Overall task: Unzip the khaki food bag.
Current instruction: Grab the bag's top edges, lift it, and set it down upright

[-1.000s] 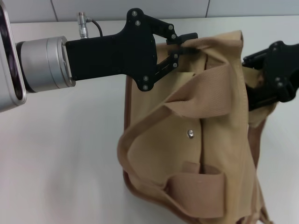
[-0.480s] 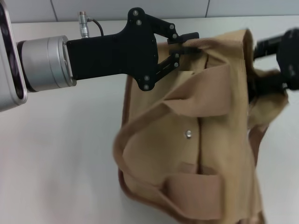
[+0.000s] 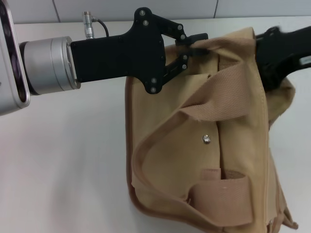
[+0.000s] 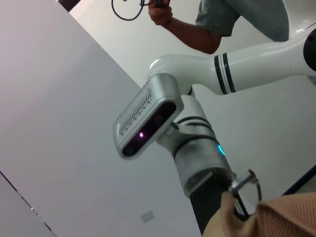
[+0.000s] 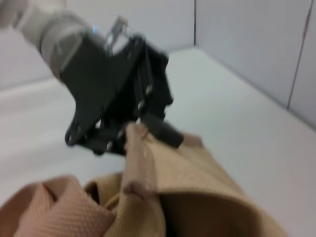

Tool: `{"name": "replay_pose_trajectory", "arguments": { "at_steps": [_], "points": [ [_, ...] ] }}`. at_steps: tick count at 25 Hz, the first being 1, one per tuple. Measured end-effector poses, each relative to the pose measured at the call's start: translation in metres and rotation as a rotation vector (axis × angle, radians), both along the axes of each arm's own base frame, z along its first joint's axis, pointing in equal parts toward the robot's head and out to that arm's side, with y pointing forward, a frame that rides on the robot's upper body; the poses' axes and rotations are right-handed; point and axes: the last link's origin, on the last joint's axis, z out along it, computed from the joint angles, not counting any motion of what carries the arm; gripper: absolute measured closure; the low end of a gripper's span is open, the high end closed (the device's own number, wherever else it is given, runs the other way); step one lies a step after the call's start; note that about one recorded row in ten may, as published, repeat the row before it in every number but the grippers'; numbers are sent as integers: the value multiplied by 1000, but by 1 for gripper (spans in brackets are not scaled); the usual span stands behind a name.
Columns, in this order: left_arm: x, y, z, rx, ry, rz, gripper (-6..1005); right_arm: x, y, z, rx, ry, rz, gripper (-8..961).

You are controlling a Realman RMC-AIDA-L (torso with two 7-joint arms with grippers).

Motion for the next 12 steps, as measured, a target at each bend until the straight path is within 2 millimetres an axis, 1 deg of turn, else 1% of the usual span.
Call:
{"name": "replay_pose_trajectory", "arguments": {
  "at_steps": [2, 5, 8, 12],
  "points": [
    [0, 0, 0, 0, 0, 0, 903, -4, 4, -12, -40, -46, -11, 259],
    [0, 0, 0, 0, 0, 0, 903, -6, 6, -16, -63, -57, -16, 258],
    [0, 1, 0, 2, 1, 1, 902, -8, 3, -15, -89, -54, -10, 258],
    [1, 1, 0, 3, 1, 0, 902, -10, -7, -8, -154, -44, 12, 258]
  ]
}}
